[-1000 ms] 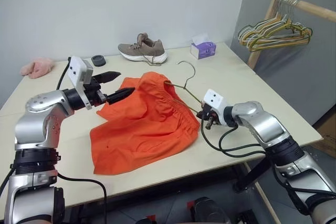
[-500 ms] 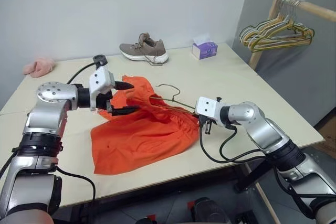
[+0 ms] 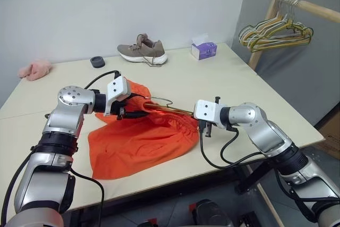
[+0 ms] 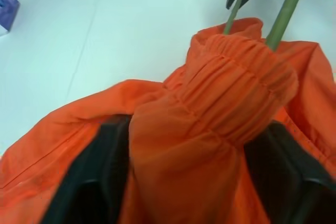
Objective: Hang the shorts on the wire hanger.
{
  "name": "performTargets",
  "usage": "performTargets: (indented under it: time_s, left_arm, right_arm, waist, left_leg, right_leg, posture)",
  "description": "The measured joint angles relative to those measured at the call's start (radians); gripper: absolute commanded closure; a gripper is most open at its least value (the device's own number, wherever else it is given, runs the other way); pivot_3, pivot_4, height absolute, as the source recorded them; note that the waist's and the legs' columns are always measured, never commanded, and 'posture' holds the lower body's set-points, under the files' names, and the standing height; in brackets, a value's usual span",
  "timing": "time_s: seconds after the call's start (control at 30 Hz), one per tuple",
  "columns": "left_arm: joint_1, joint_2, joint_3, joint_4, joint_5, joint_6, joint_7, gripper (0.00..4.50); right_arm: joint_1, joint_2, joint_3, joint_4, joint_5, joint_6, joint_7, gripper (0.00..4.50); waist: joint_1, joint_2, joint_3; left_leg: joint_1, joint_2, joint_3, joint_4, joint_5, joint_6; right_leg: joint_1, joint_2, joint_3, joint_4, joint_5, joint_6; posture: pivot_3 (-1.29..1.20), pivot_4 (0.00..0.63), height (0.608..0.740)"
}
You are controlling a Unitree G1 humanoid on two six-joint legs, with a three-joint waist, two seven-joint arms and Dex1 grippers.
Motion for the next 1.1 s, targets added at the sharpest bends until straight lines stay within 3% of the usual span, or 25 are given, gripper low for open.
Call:
performTargets:
  time_s: [0.2, 0.23, 0.27, 0.37, 0.5, 0.6, 0.73, 0.9, 1.0, 1.1]
  left_arm:
    - [0.017, 0.002, 0.0, -0.024, 0.0, 0.023, -0.022, 4.31]
    - [0.023, 0.002, 0.0, -0.03, 0.0, 0.029, -0.029, 4.44]
    - [0.03, 0.002, 0.0, -0.034, 0.0, 0.033, -0.037, 4.44]
    - [0.048, 0.003, 0.0, -0.051, 0.0, 0.04, -0.039, 4.5]
    - [0.052, 0.004, 0.002, -0.06, -0.005, 0.058, -0.033, 4.5]
    - [0.068, 0.015, 0.023, -0.06, -0.013, 0.094, -0.012, 4.5]
    - [0.086, 0.027, 0.073, -0.065, -0.043, 0.151, 0.017, 4.5]
    - [0.11, 0.029, 0.109, -0.114, -0.086, 0.22, 0.034, 4.5]
    - [0.119, 0.031, 0.112, -0.141, -0.095, 0.246, 0.045, 4.5]
    - [0.12, 0.032, 0.116, -0.158, -0.108, 0.263, 0.05, 4.5]
  right_arm:
    - [0.0, -0.002, -0.001, 0.009, -0.024, -0.057, 0.011, 4.5]
    - [0.0, -0.003, -0.004, 0.013, -0.029, -0.072, 0.011, 4.5]
    - [0.0, -0.006, -0.005, 0.016, -0.031, -0.082, 0.011, 4.5]
    - [0.0, -0.016, -0.008, 0.024, -0.03, -0.124, 0.024, 3.8]
    - [0.023, -0.079, -0.051, 0.018, -0.017, -0.156, 0.048, 2.5]
    - [0.114, -0.152, -0.127, -0.025, 0.02, -0.046, 0.076, 1.34]
    - [0.234, -0.082, -0.218, -0.133, 0.122, 0.236, 0.057, 0.03]
    - [0.271, 0.138, -0.277, -0.237, 0.247, 0.527, -0.058, 0.03]
    - [0.252, 0.254, -0.292, -0.191, 0.26, 0.608, -0.161, 0.03]
    - [0.231, 0.302, -0.313, -0.123, 0.273, 0.645, -0.224, 0.03]
  waist:
    - [-0.006, 0.0, 0.0]
    - [-0.006, 0.0, 0.0]
    - [-0.006, 0.0, 0.0]
    - [-0.006, 0.0, 0.0]
    - [-0.001, 0.0, 0.0]
    - [0.006, -0.001, -0.001]
    - [-0.007, -0.001, 0.0]
    - [-0.023, -0.001, -0.001]
    - [-0.024, -0.001, -0.001]
    - [-0.023, -0.001, -0.001]
  left_leg:
    - [0.0, 0.0, 0.0, 0.0, 0.0, 0.0]
    - [0.0, 0.0, 0.0, 0.0, 0.0, 0.0]
    - [0.0, 0.0, 0.0, 0.0, 0.0, 0.0]
    - [0.0, 0.0, 0.0, 0.0, 0.0, 0.0]
    - [0.0, 0.0, -0.001, 0.0, 0.0, 0.0]
    - [0.0, 0.0, -0.001, 0.0, 0.0, 0.0]
    - [0.001, 0.001, -0.001, 0.0, 0.0, 0.0]
    - [0.002, 0.001, -0.002, 0.001, 0.001, 0.001]
    - [0.002, 0.001, -0.002, 0.001, 0.001, 0.002]
    - [0.002, 0.0, -0.002, 0.001, 0.002, 0.002]
  right_leg:
    - [0.0, 0.0, 0.0, 0.0, 0.0, 0.0]
    - [0.0, 0.0, 0.0, 0.0, 0.0, 0.0]
    - [0.0, 0.0, 0.0, 0.0, 0.0, 0.0]
    - [0.0, 0.0, 0.0, 0.0, 0.0, 0.0]
    - [0.001, -0.001, -0.001, 0.0, 0.0, 0.0]
    - [0.001, -0.001, -0.001, -0.001, 0.0, 0.0]
    - [0.001, 0.0, 0.0, 0.002, 0.0, 0.0]
    - [0.001, 0.001, 0.0, 0.005, 0.0, 0.0]
    - [0.001, 0.0, 0.0, 0.005, 0.001, 0.001]
    - [0.001, 0.0, 0.0, 0.005, 0.001, 0.001]
  posture:
    - [-0.3, 0.0, 0.74]
    - [-0.3, 0.0, 0.74]
    - [-0.3, 0.0, 0.74]
    - [-0.3, 0.0, 0.74]
    - [-0.3, 0.0, 0.74]
    - [-0.31, 0.0, 0.74]
    - [-0.32, 0.0, 0.74]
    - [-0.31, 0.0, 0.74]
    - [-0.31, 0.0, 0.74]
    - [-0.3, 0.0, 0.74]
